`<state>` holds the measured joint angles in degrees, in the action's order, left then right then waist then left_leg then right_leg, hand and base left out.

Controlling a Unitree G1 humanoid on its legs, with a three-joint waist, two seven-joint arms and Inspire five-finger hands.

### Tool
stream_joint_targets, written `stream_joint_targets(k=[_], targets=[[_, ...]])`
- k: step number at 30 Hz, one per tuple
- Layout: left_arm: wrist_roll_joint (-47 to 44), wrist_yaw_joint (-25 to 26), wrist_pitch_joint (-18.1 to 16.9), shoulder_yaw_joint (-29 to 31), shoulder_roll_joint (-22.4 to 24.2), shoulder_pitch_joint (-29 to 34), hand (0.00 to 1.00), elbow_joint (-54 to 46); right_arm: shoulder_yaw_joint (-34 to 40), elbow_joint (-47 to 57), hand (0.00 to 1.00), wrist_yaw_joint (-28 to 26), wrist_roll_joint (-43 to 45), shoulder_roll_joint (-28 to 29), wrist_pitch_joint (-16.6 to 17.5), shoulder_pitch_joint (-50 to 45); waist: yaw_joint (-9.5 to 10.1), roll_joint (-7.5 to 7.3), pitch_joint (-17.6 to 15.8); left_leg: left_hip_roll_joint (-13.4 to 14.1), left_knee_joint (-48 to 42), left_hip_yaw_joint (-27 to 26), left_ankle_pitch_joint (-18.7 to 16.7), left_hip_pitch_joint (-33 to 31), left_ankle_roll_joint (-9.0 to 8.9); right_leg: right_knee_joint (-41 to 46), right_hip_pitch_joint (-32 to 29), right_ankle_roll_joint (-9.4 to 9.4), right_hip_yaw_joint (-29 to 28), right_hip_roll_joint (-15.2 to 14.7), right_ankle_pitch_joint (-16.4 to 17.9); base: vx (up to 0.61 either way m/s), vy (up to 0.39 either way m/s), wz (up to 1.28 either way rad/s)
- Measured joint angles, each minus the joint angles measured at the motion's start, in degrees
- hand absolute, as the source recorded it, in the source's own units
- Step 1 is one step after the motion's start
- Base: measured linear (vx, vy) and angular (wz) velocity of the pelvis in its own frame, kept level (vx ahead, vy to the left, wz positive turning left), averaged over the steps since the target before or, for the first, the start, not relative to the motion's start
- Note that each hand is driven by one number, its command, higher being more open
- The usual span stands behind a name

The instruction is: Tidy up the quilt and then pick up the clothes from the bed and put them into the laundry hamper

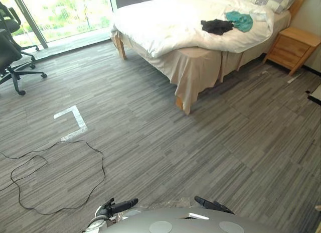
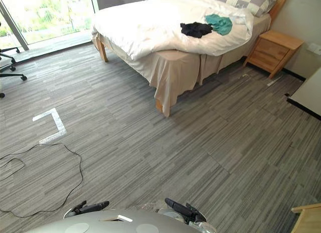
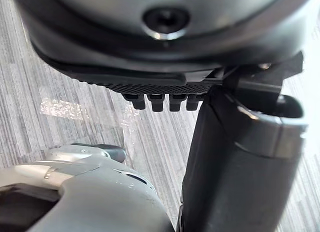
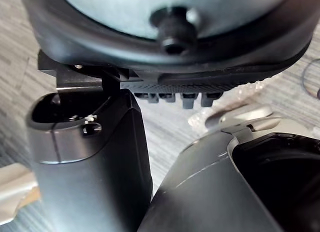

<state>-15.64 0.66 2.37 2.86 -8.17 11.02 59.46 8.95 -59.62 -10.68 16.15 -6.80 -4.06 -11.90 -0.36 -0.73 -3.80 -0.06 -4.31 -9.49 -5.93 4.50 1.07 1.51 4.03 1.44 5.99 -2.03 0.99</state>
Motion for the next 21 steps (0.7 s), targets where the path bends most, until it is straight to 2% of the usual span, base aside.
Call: stream_joint_targets(k=[1,6,17,18,19,20,21], targets=[[-0.1,-0.2,-0.1,0.4,0.0,0.3,1.0,0.8,0.6,-0.3,1.0,0.1,0.1,0.3,0.3,0.0,0.06,0.1,-0.1,-0.5,2.1,0.0,1.1,0.9,-0.31,-1.6,0.7,-0.16,0.2,-0.2,-1.1,0.04,0.034,0.03],[0.5,-0.5,0.1,0.3,0.0,0.0,1.0,1.7,1.2,-0.5,1.0,0.2,0.1,0.6,0.6,-0.3,-0.35,-0.26,-0.7,-1.6,8.8,0.4,4.0,5.9,0.62,-4.2,4.0,0.19,1.5,-0.6,-1.5,0.09,0.05,0.09],[0.9,-2.1,0.0,0.2,-0.8,-0.3,1.0,1.6,1.8,-0.2,1.0,-0.1,1.3,1.6,0.9,0.5,-1.27,-1.14,-2.8,-1.8,9.3,-1.9,3.7,5.9,0.23,-4.3,3.0,0.18,-0.2,-0.6,-1.4,0.0,-0.008,-0.1],[0.9,-2.2,-0.1,0.2,-0.8,-0.4,1.0,1.1,1.8,-0.1,1.0,-0.1,3.1,1.6,1.0,0.5,-1.24,-1.62,-3.7,-1.5,9.2,-3.0,2.9,5.6,0.04,-0.1,0.5,-0.01,-0.9,-0.5,0.6,-0.07,-0.035,-0.26],[0.9,-2.3,-0.2,0.2,-0.9,-0.4,1.0,0.9,1.8,0.1,1.0,0.0,3.9,1.7,1.0,0.4,-1.24,-1.44,-3.9,-1.4,9.1,-3.4,2.6,5.5,0.07,2.9,-1.1,0.3,-1.1,-0.6,2.1,-0.07,-0.04,-0.29],[0.7,-2.5,-0.5,0.0,-1.4,-0.5,1.0,0.7,1.9,1.1,1.0,0.3,5.2,2.3,1.0,0.4,-1.44,-2.21,-4.7,-1.4,7.2,-3.9,1.3,4.1,0.72,10.2,-5.1,1.43,-1.0,-1.3,4.8,-0.06,-0.04,-0.22],[0.5,-2.5,-1.0,0.0,-1.6,-0.9,1.0,0.6,1.9,1.6,1.0,0.4,5.6,2.5,1.0,0.5,-1.41,-2.42,-5.3,-1.2,5.9,-4.3,0.7,3.6,0.89,14.1,-7.2,2.09,-0.4,-1.7,5.4,-0.08,-0.044,-0.32]])
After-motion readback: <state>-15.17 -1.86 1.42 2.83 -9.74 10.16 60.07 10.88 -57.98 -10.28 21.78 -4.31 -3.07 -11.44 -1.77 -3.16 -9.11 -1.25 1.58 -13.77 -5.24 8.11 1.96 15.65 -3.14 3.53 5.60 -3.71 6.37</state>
